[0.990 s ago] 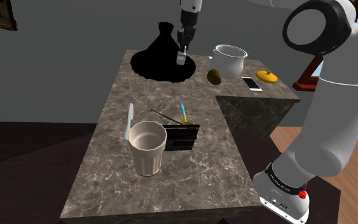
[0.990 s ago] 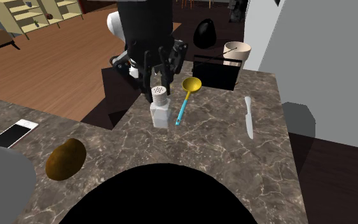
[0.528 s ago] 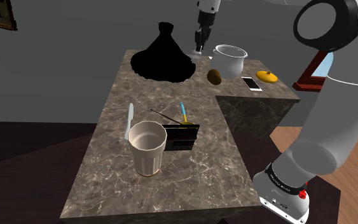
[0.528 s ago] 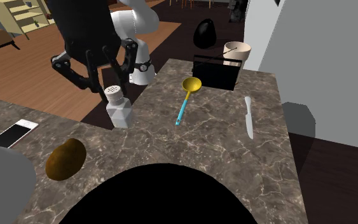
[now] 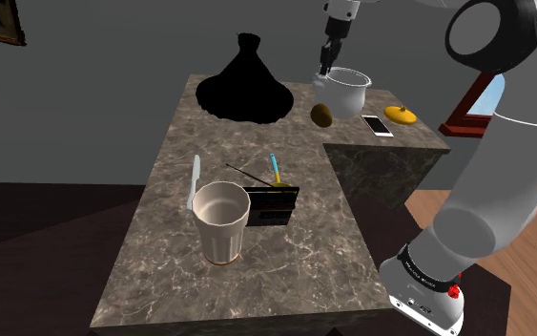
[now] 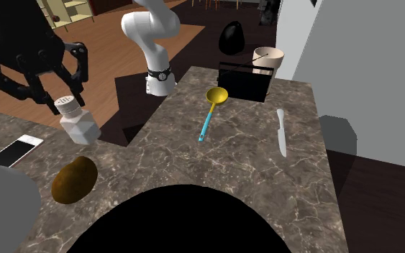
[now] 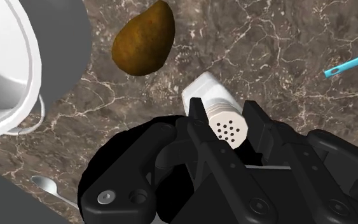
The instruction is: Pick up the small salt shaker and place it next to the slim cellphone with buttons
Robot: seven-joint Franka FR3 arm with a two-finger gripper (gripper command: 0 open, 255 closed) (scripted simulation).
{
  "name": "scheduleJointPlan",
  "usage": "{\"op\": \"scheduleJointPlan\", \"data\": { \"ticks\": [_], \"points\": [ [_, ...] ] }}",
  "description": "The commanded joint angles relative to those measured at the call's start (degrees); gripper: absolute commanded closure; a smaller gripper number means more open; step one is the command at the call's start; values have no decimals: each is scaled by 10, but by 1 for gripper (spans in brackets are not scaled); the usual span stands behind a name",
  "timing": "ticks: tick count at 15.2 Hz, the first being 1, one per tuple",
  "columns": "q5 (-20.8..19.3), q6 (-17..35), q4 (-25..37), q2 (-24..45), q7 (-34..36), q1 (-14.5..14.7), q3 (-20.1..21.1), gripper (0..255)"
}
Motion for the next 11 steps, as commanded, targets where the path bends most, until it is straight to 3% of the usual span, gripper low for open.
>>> {"op": "scheduleJointPlan", "data": {
  "ticks": [1,10,11],
  "points": [
    [3,0,3,4,-26,-17,-9,255],
    [25,-26,74,55,-143,-102,-46,255],
    [24,-18,64,54,-144,-101,-46,255]
  ]
}}
